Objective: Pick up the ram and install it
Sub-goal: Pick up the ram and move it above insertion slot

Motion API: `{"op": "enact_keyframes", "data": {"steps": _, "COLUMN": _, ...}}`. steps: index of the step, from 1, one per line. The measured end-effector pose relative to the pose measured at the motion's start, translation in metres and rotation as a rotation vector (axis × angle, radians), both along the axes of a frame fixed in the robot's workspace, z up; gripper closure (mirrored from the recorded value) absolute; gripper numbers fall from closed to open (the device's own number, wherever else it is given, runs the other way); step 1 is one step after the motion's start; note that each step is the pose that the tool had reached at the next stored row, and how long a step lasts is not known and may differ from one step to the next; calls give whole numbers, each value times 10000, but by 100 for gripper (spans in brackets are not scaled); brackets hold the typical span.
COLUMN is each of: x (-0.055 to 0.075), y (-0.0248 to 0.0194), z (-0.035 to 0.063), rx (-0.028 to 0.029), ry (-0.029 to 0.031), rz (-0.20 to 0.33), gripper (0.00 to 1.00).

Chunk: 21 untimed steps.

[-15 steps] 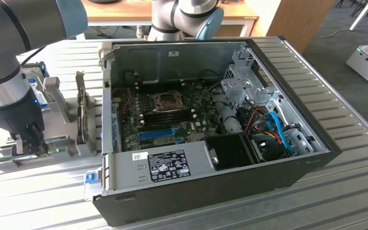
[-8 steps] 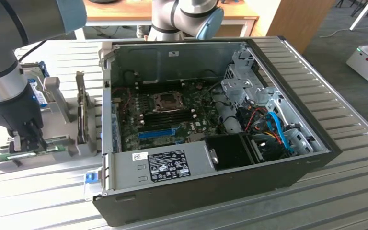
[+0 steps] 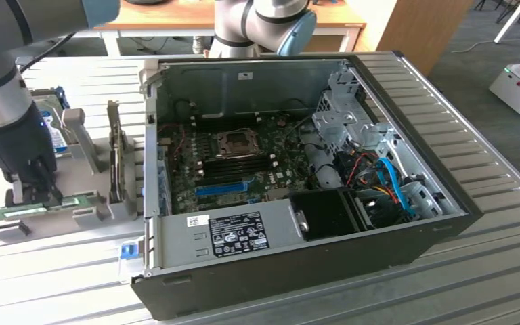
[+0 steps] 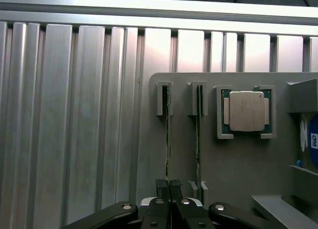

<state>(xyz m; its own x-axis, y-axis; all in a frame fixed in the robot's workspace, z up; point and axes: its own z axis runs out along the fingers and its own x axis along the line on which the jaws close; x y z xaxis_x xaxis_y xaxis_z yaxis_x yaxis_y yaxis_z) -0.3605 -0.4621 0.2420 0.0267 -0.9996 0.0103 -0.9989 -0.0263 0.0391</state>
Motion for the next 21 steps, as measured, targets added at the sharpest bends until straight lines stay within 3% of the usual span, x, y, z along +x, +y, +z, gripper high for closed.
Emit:
{"op": "enact_keyframes", "data": {"steps": 14, "x": 23, "y": 0, "z": 262, "rx": 53, "ry": 0, "rz": 0, "gripper": 88}}
{"op": "enact_keyframes", "data": {"steps": 21, "x": 30, "y": 0, "z": 348, "rx": 130, "ry": 0, "rz": 0, "gripper": 88}}
